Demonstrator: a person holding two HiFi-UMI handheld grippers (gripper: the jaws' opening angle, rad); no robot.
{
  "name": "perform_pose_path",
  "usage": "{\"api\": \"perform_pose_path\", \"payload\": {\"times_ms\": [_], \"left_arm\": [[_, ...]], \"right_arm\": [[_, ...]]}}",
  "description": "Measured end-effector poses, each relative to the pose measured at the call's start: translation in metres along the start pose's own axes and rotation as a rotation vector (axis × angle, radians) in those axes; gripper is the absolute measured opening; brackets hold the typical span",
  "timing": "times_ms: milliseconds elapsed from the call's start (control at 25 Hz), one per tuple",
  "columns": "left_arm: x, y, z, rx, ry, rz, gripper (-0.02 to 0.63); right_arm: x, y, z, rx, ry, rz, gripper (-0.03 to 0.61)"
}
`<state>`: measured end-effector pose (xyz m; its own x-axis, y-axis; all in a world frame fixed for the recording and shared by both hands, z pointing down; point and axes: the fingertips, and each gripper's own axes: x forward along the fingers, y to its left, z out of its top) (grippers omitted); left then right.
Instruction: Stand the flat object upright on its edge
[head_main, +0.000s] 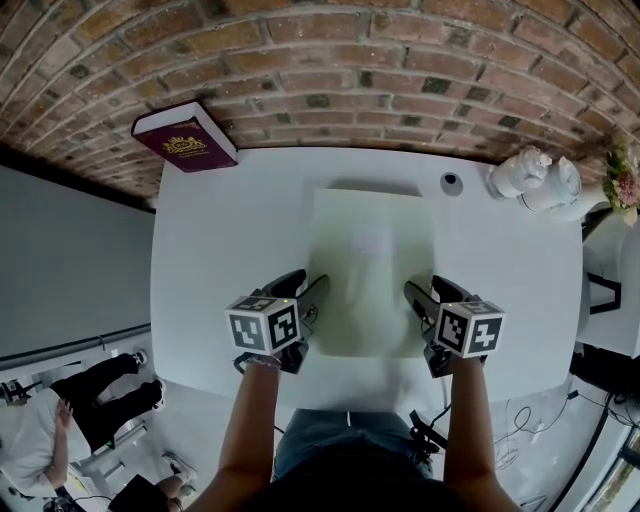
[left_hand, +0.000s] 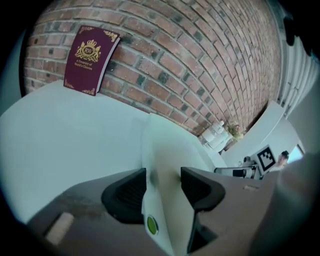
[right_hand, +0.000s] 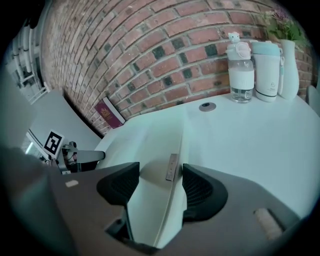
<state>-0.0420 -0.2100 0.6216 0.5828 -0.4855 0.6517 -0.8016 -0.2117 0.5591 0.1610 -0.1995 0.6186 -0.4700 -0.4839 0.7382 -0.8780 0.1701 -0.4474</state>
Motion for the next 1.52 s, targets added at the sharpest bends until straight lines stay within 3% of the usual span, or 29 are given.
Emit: {"api": "perform_pose_path", "payload": {"times_ms": [480,680,1040,1160,1520], "left_arm": [[0.016,0.004,0.001,-0.072,0.055,-0.126,0.239],[0.022,0.005,0.001,-0.097,0.128,-0.172,0.253],[0.032,0.006,-0.002,-0.163,0.163,-0.226,0.298],[0.032,0.004,-0.001,-0.184,0.149,-0.219,0.304],[0.022,-0.006,0.002,-0.137,0.167,-0.177,0.305]], "right_arm": [[0.015,-0.007,-0.004,0.107,0.105,0.087,0.309],[0.023,-0.007,-0.005,0.131,0.172,0.120,0.338],[0.030,-0.007,-0.006,0.165,0.169,0.122,0.376],[0.028,-0.006,-0.006,0.175,0.166,0.110,0.368],[0.015,0.005,-0.009,0.184,0.167,0.076,0.362]]}}
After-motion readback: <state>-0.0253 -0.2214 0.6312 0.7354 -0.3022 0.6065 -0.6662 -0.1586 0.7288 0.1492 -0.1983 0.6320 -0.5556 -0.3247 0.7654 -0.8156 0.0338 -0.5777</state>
